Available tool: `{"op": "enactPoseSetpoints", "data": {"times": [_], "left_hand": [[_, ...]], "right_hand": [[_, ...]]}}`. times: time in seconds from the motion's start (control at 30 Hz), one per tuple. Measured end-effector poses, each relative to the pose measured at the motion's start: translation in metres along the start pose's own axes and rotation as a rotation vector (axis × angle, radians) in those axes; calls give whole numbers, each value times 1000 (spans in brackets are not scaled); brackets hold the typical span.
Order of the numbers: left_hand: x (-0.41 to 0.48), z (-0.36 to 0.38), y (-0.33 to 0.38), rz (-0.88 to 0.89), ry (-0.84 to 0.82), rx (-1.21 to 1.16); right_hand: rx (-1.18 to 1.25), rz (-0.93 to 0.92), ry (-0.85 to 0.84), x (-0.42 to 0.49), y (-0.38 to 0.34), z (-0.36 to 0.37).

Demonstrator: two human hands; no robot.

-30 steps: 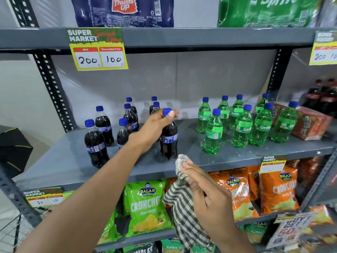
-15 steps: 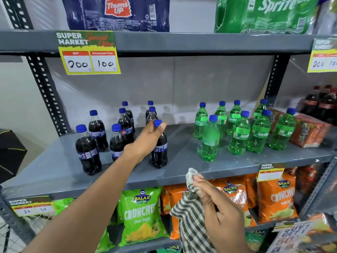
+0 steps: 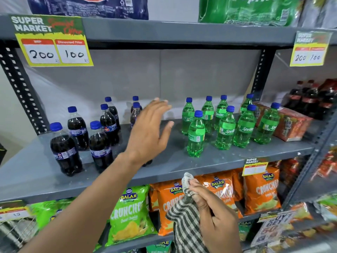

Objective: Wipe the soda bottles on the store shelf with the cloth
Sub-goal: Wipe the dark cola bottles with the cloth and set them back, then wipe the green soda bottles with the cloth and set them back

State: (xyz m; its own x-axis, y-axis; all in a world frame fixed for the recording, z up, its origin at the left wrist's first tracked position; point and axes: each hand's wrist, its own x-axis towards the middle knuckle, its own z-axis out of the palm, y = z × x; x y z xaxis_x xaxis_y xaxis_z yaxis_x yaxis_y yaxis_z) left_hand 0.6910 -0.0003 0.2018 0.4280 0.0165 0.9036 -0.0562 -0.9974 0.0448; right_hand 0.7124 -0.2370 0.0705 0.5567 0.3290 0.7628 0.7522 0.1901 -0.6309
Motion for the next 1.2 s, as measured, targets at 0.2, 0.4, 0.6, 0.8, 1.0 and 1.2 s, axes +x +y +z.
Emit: {"op": "enactPoseSetpoints", "data": {"times": [0.2,0.4,0.6,0.8,1.0,1.2], "left_hand": [[29,68,25,-455,-249,-403],[43,112,15,-795,-447,-795],[40,118,21,-784,-317,-892],[47,109,56,-733,-308,-1184],[54,99,100,-676,-373,-1546],[58,89,115,-719,-250,-1804]], "right_hand": [[-60,-39,100,7,5,-18],[-86,-29,156,22,4,-43],[-48,-19,130,43,12,-63],[-142,-110,145,90,12,-68],[-196,-206,213,124,-4,-58],[-103,-129,249,101,-14,-63]]}}
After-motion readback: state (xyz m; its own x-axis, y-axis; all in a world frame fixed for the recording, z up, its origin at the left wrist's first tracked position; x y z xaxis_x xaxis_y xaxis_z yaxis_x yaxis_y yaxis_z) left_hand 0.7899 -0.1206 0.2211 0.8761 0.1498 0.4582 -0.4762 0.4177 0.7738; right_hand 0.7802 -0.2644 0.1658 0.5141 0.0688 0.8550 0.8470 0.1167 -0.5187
